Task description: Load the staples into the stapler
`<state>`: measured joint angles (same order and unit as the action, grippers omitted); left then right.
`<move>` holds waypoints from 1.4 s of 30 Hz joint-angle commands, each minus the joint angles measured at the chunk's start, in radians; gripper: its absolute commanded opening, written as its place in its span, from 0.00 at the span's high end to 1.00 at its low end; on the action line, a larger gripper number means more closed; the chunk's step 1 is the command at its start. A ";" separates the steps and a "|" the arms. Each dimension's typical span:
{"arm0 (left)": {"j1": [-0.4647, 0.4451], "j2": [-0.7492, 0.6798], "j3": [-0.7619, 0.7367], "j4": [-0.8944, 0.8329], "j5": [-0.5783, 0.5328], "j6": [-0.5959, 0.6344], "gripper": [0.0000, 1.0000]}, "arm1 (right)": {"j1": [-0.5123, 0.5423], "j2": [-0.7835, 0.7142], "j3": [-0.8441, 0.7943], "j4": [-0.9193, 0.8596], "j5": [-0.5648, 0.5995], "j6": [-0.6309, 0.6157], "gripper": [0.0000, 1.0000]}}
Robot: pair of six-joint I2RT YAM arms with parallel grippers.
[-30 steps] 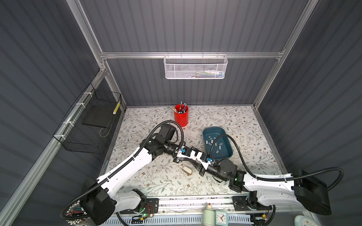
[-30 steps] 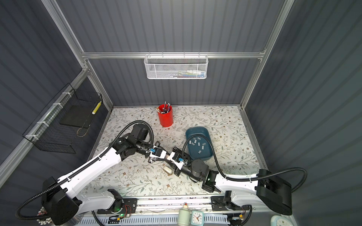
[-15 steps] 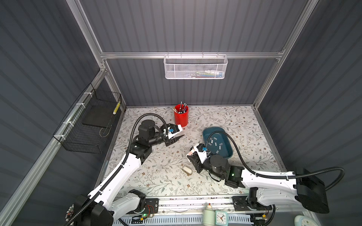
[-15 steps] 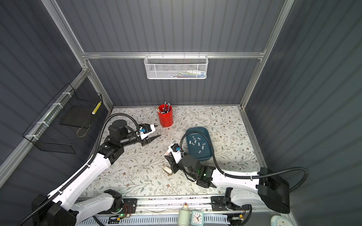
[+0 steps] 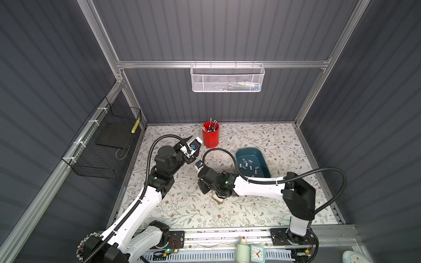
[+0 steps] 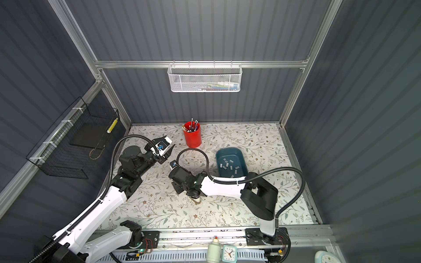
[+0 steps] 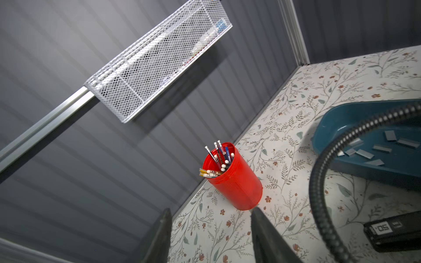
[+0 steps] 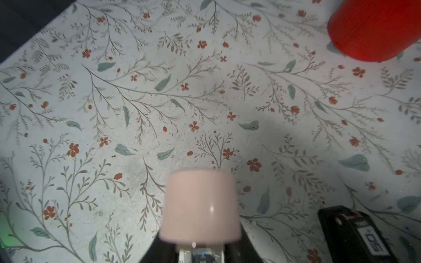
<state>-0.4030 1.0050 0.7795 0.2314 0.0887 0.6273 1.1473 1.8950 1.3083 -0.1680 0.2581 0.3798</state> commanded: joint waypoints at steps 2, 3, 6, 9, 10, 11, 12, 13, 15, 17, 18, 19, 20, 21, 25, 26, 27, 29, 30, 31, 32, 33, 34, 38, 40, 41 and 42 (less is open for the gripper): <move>0.023 -0.032 -0.019 0.055 -0.093 -0.038 0.44 | -0.031 0.092 0.103 -0.149 -0.022 0.054 0.74; 0.029 -0.038 -0.022 0.061 -0.112 -0.043 0.44 | -0.038 0.112 0.123 -0.155 -0.026 0.061 0.74; 0.041 -0.060 -0.030 0.077 -0.155 -0.053 0.43 | -0.050 0.173 0.190 -0.176 -0.053 0.067 0.73; 0.041 -0.078 -0.033 0.071 -0.136 -0.032 0.43 | -0.061 0.233 0.264 -0.209 -0.061 0.065 0.71; 0.041 -0.081 -0.033 0.068 -0.132 -0.028 0.43 | -0.068 0.255 0.295 -0.215 -0.064 0.066 0.71; 0.041 -0.080 -0.031 0.063 -0.128 -0.023 0.43 | -0.073 0.273 0.316 -0.251 -0.066 0.066 0.71; 0.041 -0.080 -0.029 0.054 -0.122 -0.016 0.44 | -0.078 0.290 0.335 -0.260 -0.069 0.067 0.70; 0.041 -0.079 -0.025 0.046 -0.116 -0.008 0.45 | -0.082 0.302 0.345 -0.261 -0.072 0.072 0.68; 0.041 -0.081 -0.025 0.040 -0.105 0.000 0.46 | -0.090 0.313 0.348 -0.249 -0.081 0.076 0.61; 0.041 -0.086 -0.028 0.042 -0.087 0.009 0.46 | -0.093 0.318 0.347 -0.242 -0.084 0.077 0.53; 0.041 -0.086 -0.031 0.042 -0.081 0.012 0.47 | -0.094 0.320 0.347 -0.238 -0.085 0.077 0.50; 0.041 -0.086 -0.032 0.042 -0.076 0.014 0.48 | -0.095 0.318 0.345 -0.236 -0.083 0.077 0.49; 0.041 -0.085 -0.034 0.055 -0.070 0.010 0.49 | -0.095 0.319 0.343 -0.233 -0.083 0.079 0.49; 0.041 -0.083 -0.032 0.060 -0.059 0.003 0.50 | -0.095 0.316 0.340 -0.227 -0.084 0.080 0.48; 0.041 -0.078 0.036 -0.075 0.030 0.039 0.55 | -0.094 0.294 0.319 -0.192 -0.093 0.084 0.46; 0.041 -0.081 0.035 -0.078 0.028 0.041 0.55 | -0.094 0.286 0.313 -0.185 -0.093 0.084 0.46; 0.041 -0.084 0.026 -0.067 0.016 0.042 0.53 | -0.094 0.275 0.304 -0.176 -0.093 0.083 0.45; 0.041 -0.092 0.005 -0.053 0.015 0.069 0.52 | -0.093 0.253 0.281 -0.158 -0.096 0.087 0.46; 0.041 -0.095 -0.004 -0.046 0.029 0.080 0.52 | -0.093 0.241 0.268 -0.145 -0.100 0.090 0.46; 0.041 -0.095 -0.010 -0.044 0.041 0.088 0.52 | -0.092 0.230 0.254 -0.135 -0.102 0.092 0.46; 0.041 -0.093 -0.010 -0.049 0.052 0.094 0.52 | -0.091 0.220 0.243 -0.129 -0.102 0.093 0.46; 0.041 -0.086 -0.007 -0.057 0.065 0.104 0.52 | -0.088 0.208 0.230 -0.123 -0.097 0.095 0.45; 0.041 -0.079 -0.001 -0.069 0.075 0.117 0.52 | -0.087 0.192 0.214 -0.119 -0.091 0.096 0.44; 0.042 -0.041 -0.014 -0.059 0.096 0.132 0.45 | -0.086 0.064 0.096 -0.067 -0.045 0.100 0.42; 0.041 -0.017 -0.018 -0.060 0.128 0.123 0.38 | -0.086 -0.045 0.003 -0.025 -0.005 0.106 0.42; 0.041 -0.007 -0.013 -0.073 0.150 0.118 0.06 | -0.086 -0.094 -0.034 -0.007 0.007 0.106 0.41; 0.041 0.007 -0.001 -0.096 0.178 0.118 0.00 | -0.086 -0.148 -0.077 0.008 0.023 0.102 0.41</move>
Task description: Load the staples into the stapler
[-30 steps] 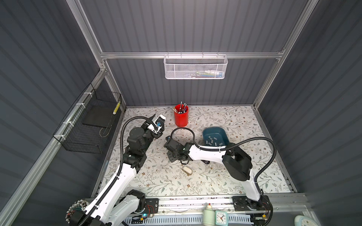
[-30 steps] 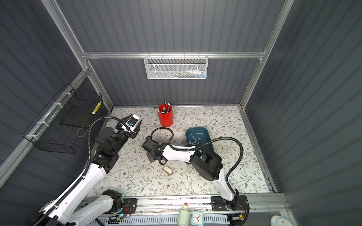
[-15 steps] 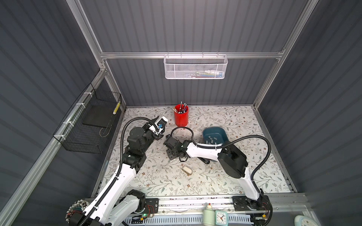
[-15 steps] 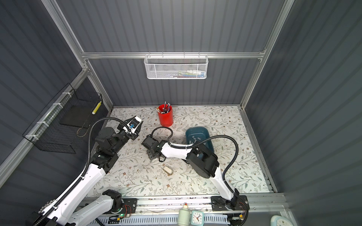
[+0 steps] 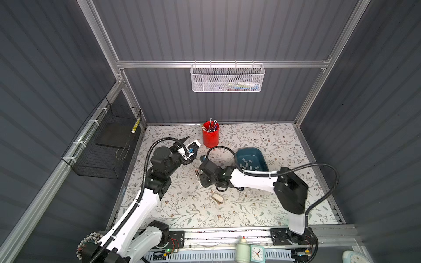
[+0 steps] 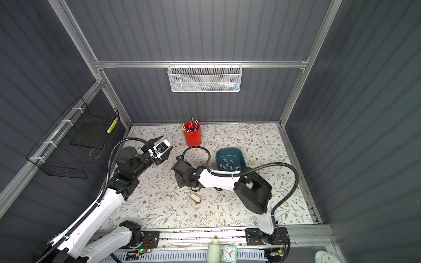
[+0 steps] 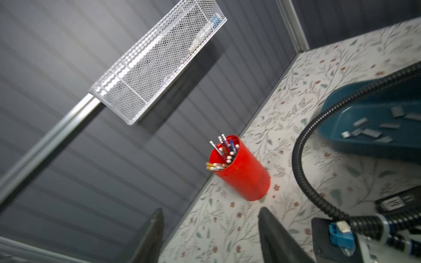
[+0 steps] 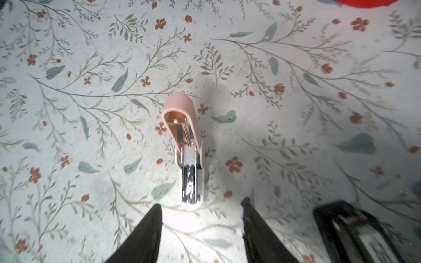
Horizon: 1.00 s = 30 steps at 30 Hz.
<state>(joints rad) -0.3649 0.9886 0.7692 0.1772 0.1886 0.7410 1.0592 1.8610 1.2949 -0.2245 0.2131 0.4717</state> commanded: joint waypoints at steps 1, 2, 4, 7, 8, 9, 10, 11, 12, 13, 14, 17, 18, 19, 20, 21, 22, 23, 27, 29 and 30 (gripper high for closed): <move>0.003 0.034 0.027 -0.076 0.115 0.000 0.00 | 0.001 -0.166 -0.103 0.067 0.094 0.008 0.40; 0.003 0.040 0.045 -0.125 0.173 0.004 0.00 | 0.002 -0.206 -0.138 0.069 0.116 0.007 0.38; 0.003 0.012 0.054 -0.258 0.375 0.130 0.01 | -0.002 -0.303 -0.222 0.083 0.161 0.005 0.34; 0.001 -0.060 -0.045 -0.290 0.509 0.293 0.00 | -0.026 -0.428 -0.336 0.104 0.199 0.000 0.28; 0.000 -0.078 -0.075 -0.209 0.473 0.227 0.01 | -0.038 -0.461 -0.364 0.108 0.207 0.000 0.25; 0.000 -0.097 -0.084 -0.158 0.422 0.156 0.01 | -0.058 -0.501 -0.394 0.112 0.214 0.000 0.22; -0.002 -0.109 -0.076 -0.123 0.363 0.088 0.00 | -0.079 -0.539 -0.422 0.115 0.223 0.001 0.19; -0.003 -0.113 -0.070 -0.077 0.301 0.018 0.01 | -0.098 -0.573 -0.445 0.121 0.230 0.000 0.17; -0.004 -0.110 -0.065 -0.037 0.234 -0.061 0.00 | -0.125 -0.615 -0.469 0.137 0.223 -0.005 0.16; -0.010 -0.103 -0.046 -0.051 0.202 -0.092 0.00 | -0.151 -0.659 -0.489 0.147 0.209 -0.015 0.15; -0.021 -0.093 -0.029 -0.080 0.200 -0.094 0.01 | -0.173 -0.694 -0.505 0.156 0.201 -0.026 0.13; -0.092 -0.044 0.019 -0.168 0.208 -0.069 0.00 | -0.270 -0.827 -0.563 0.186 0.156 -0.066 0.08; -0.130 -0.030 0.053 -0.223 0.194 -0.051 0.01 | -0.321 -0.869 -0.585 0.180 0.151 -0.062 0.07; -0.160 -0.013 0.091 -0.281 0.177 -0.040 0.01 | -0.376 -0.910 -0.609 0.172 0.141 -0.055 0.07; -0.171 -0.001 0.121 -0.334 0.180 -0.040 0.01 | -0.418 -0.944 -0.630 0.174 0.135 -0.057 0.06; -0.172 0.006 0.141 -0.367 0.185 -0.050 0.01 | -0.465 -0.985 -0.666 0.191 0.122 -0.072 0.05; -0.173 0.007 0.141 -0.374 0.169 -0.068 0.01 | -0.509 -1.025 -0.704 0.214 0.098 -0.091 0.04; -0.175 0.001 0.131 -0.374 0.150 -0.063 0.00 | -0.543 -1.056 -0.733 0.234 0.081 -0.103 0.03; -0.179 -0.028 0.017 -0.307 0.179 -0.009 0.04 | -0.634 -1.141 -0.859 0.325 0.042 -0.134 0.03; -0.205 0.009 0.012 -0.348 0.172 0.055 0.12 | -0.663 -1.147 -0.908 0.368 0.026 -0.133 0.02; -0.224 0.031 0.012 -0.368 0.156 0.092 0.14 | -0.679 -1.140 -0.925 0.381 0.016 -0.127 0.02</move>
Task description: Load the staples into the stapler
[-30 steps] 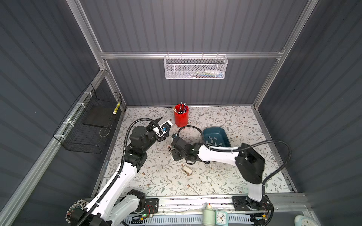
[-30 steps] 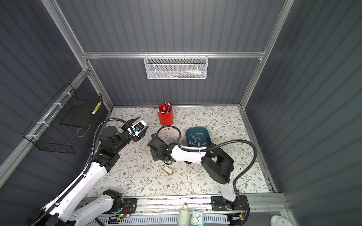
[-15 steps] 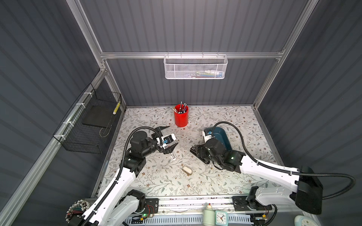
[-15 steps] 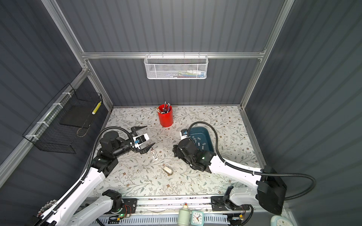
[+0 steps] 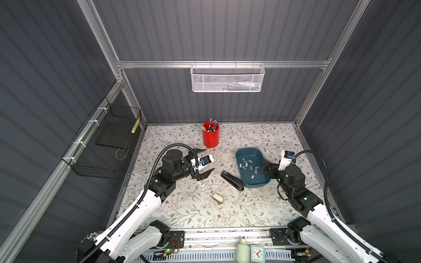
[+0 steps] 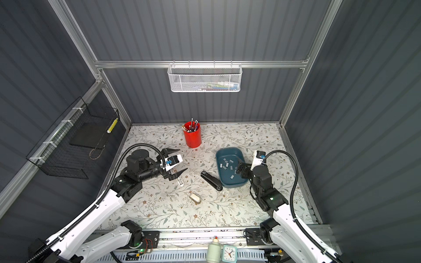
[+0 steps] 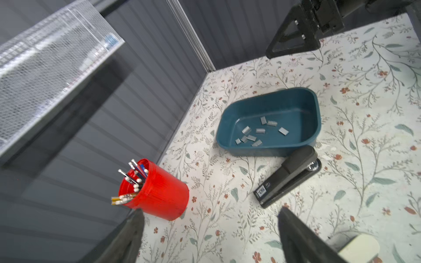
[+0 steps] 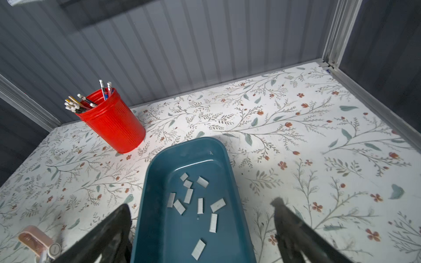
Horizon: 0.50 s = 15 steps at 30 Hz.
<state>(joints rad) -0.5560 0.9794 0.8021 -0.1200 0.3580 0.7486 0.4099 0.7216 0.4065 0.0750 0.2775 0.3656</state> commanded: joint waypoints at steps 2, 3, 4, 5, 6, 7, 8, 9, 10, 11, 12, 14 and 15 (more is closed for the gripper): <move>-0.065 0.071 -0.026 -0.117 -0.021 0.150 0.11 | -0.051 0.019 -0.075 0.132 -0.054 -0.024 0.02; -0.084 0.078 -0.043 -0.125 -0.021 0.183 0.10 | -0.060 0.033 -0.094 0.167 -0.048 -0.032 0.02; -0.106 0.080 -0.062 -0.138 -0.021 0.224 0.10 | -0.070 0.048 -0.110 0.185 -0.038 -0.042 0.02; -0.128 0.079 -0.085 -0.147 -0.021 0.265 0.11 | -0.079 0.059 -0.125 0.204 -0.017 -0.022 0.01; -0.158 0.075 -0.111 -0.145 -0.021 0.304 0.11 | -0.100 0.066 -0.141 0.229 -0.054 -0.012 0.02; -0.187 0.072 -0.137 -0.134 -0.069 0.321 0.11 | -0.109 0.067 -0.153 0.250 -0.082 -0.016 0.03; -0.209 0.068 -0.156 -0.121 -0.086 0.329 0.11 | -0.110 0.063 -0.155 0.246 -0.082 -0.016 0.03; -0.230 0.068 -0.175 -0.113 -0.099 0.339 0.10 | -0.110 0.054 -0.160 0.251 -0.082 -0.016 0.03; -0.246 0.070 -0.189 -0.105 -0.104 0.343 0.10 | -0.111 0.046 -0.172 0.266 -0.082 -0.015 0.02; -0.259 0.077 -0.196 -0.101 -0.109 0.346 0.10 | -0.111 0.040 -0.182 0.281 -0.082 -0.016 0.02; -0.273 0.090 -0.201 -0.102 -0.115 0.352 0.10 | -0.111 0.034 -0.189 0.285 -0.080 -0.016 0.01; -0.293 0.129 -0.198 -0.106 -0.125 0.353 0.09 | -0.111 0.035 -0.189 0.286 -0.081 -0.014 0.01; -0.298 0.155 -0.190 -0.115 -0.126 0.353 0.10 | -0.111 0.042 -0.186 0.286 -0.087 -0.016 0.01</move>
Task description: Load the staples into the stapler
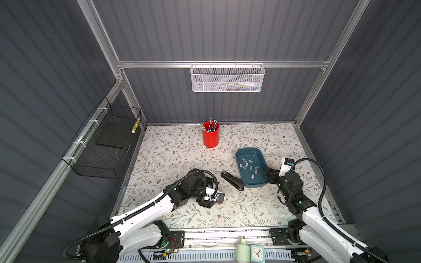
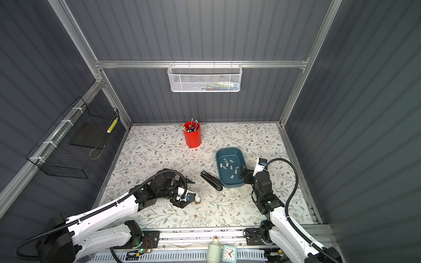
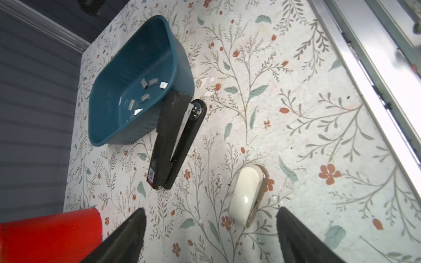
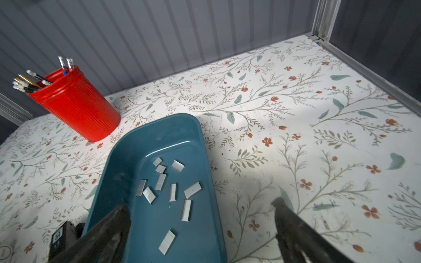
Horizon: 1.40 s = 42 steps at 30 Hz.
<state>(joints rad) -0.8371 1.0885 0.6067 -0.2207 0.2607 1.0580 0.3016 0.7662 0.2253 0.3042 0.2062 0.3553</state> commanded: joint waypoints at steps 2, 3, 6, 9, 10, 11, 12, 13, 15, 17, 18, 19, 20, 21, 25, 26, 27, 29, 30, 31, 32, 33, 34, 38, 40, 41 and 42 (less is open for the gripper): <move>-0.027 0.095 0.024 -0.031 -0.029 0.042 0.10 | -0.003 0.016 0.005 0.052 -0.029 -0.007 0.01; -0.029 0.119 0.033 -0.032 -0.029 0.041 0.10 | -0.003 0.026 0.010 0.048 -0.036 -0.007 0.01; -0.032 0.190 0.066 -0.021 -0.038 0.023 0.13 | -0.002 0.039 0.018 0.044 -0.049 -0.010 0.02; -0.032 0.254 0.123 -0.069 -0.043 0.036 0.20 | -0.002 0.036 0.016 0.045 -0.048 -0.009 0.02; -0.033 0.265 0.134 -0.075 -0.043 0.037 0.22 | -0.003 0.035 0.014 0.046 -0.048 -0.009 0.02; -0.032 0.273 0.141 -0.080 -0.036 0.037 0.23 | -0.003 0.036 0.014 0.047 -0.047 -0.008 0.02; -0.032 0.275 0.142 -0.079 -0.027 0.037 0.23 | -0.002 0.038 0.015 0.047 -0.047 -0.009 0.01; -0.032 0.277 0.142 -0.076 -0.019 0.038 0.23 | -0.004 0.040 0.016 0.047 -0.047 -0.009 0.01; -0.032 0.284 0.138 -0.068 -0.007 0.038 0.23 | -0.002 0.049 0.021 0.047 -0.047 -0.009 0.02; -0.032 0.298 0.148 -0.079 -0.007 0.042 0.24 | -0.003 0.059 0.025 0.047 -0.050 -0.010 0.02; -0.032 0.307 0.155 -0.089 -0.006 0.042 0.24 | -0.002 0.063 0.027 0.046 -0.050 -0.010 0.01; -0.032 0.315 0.161 -0.095 -0.004 0.045 0.25 | -0.004 0.066 0.029 0.045 -0.052 -0.010 0.01; -0.033 0.324 0.166 -0.102 0.001 0.045 0.25 | -0.003 0.068 0.031 0.044 -0.052 -0.010 0.02; -0.032 0.331 0.168 -0.108 0.008 0.047 0.25 | -0.002 0.070 0.031 0.044 -0.053 -0.011 0.02; -0.033 0.364 0.186 -0.138 0.037 0.055 0.25 | -0.003 0.070 0.031 0.044 -0.051 -0.010 0.02; -0.033 0.375 0.193 -0.140 0.036 0.055 0.26 | -0.003 0.070 0.031 0.044 -0.050 -0.010 0.02; -0.033 0.384 0.200 -0.144 0.036 0.056 0.28 | -0.003 0.070 0.031 0.044 -0.051 -0.010 0.01; -0.033 0.397 0.214 -0.158 0.038 0.058 0.31 | -0.002 0.071 0.031 0.044 -0.050 -0.010 0.02; -0.031 0.403 0.222 -0.167 0.041 0.062 0.34 | -0.003 0.071 0.031 0.044 -0.051 -0.010 0.01; -0.032 0.406 0.225 -0.173 0.041 0.064 0.37 | -0.003 0.071 0.031 0.044 -0.051 -0.010 0.01; -0.032 0.410 0.229 -0.177 0.041 0.066 0.38 | -0.003 0.071 0.031 0.044 -0.051 -0.010 0.01; -0.032 0.411 0.231 -0.180 0.043 0.068 0.40 | -0.004 0.071 0.031 0.044 -0.051 -0.010 0.01; -0.032 0.411 0.232 -0.181 0.045 0.070 0.41 | -0.003 0.071 0.031 0.044 -0.051 -0.010 0.01; -0.032 0.425 0.233 -0.188 0.048 0.079 0.43 | -0.003 0.073 0.032 0.044 -0.051 -0.009 0.01; -0.033 0.437 0.240 -0.197 0.049 0.081 0.43 | -0.003 0.073 0.032 0.044 -0.052 -0.010 0.01; -0.032 0.442 0.244 -0.201 0.049 0.081 0.43 | -0.002 0.073 0.033 0.043 -0.051 -0.009 0.01; -0.033 0.446 0.246 -0.206 0.051 0.082 0.43 | -0.002 0.073 0.032 0.043 -0.051 -0.008 0.01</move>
<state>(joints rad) -0.8635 1.5158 0.8223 -0.3794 0.2855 1.1191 0.3008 0.8398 0.2291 0.3367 0.1593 0.3550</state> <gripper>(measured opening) 0.570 0.987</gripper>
